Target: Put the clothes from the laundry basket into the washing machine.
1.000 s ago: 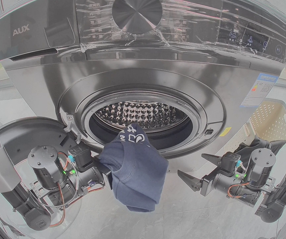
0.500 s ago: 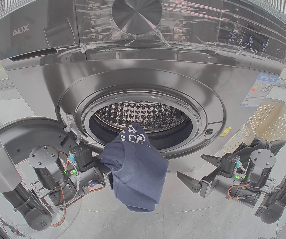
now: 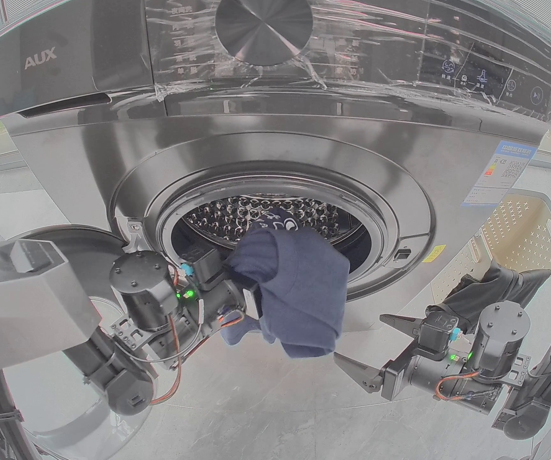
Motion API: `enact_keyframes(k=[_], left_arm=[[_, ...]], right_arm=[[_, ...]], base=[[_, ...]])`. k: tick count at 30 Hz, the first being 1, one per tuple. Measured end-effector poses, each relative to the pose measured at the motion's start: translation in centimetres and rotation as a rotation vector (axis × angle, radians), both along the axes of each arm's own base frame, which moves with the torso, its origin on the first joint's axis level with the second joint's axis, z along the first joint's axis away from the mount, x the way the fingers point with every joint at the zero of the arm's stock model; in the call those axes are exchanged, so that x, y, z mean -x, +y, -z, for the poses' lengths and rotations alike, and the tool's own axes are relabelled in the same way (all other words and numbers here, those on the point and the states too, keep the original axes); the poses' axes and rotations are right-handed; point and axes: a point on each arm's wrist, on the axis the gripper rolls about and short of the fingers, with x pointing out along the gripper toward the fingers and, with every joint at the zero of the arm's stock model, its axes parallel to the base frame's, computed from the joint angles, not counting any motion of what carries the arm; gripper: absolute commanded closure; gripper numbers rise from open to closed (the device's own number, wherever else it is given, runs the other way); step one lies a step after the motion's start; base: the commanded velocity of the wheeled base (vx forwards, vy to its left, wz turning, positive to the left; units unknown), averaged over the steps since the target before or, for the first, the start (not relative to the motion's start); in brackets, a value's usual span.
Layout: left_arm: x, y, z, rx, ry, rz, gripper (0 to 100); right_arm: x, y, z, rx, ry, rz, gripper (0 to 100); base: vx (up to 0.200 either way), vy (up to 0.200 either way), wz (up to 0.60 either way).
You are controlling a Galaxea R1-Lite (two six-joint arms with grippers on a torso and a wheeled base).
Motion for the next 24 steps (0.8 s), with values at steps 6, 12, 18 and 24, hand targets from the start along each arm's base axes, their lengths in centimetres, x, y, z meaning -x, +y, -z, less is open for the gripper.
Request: enact_keyframes(k=[6, 12, 18, 24], left_arm=[[-4.0, -1.8, -0.3, 0.055, -0.065, -0.033, 100], [-7.4, -3.1, 0.5, 0.047, -0.05, -0.059, 100], [-10.0, -4.1, 1.1, 0.024, -0.017, -0.073, 100], [-12.3, -4.4, 1.1, 0.016, 0.003, -0.095, 100]], right_arm=[[0.9, 0.0, 0.4, 0.019, 0.02, -0.023, 0], [1.3, 0.0, 0.6, 0.029, 0.031, -0.036, 0], [1.5, 0.1, 0.8, 0.035, 0.038, -0.044, 0], [1.5, 0.2, 1.0, 0.04, 0.044, -0.049, 0]], base=[[0.0, 0.0, 0.0], [0.0, 0.0, 0.0], [0.0, 0.0, 0.0], [0.0, 0.0, 0.0]])
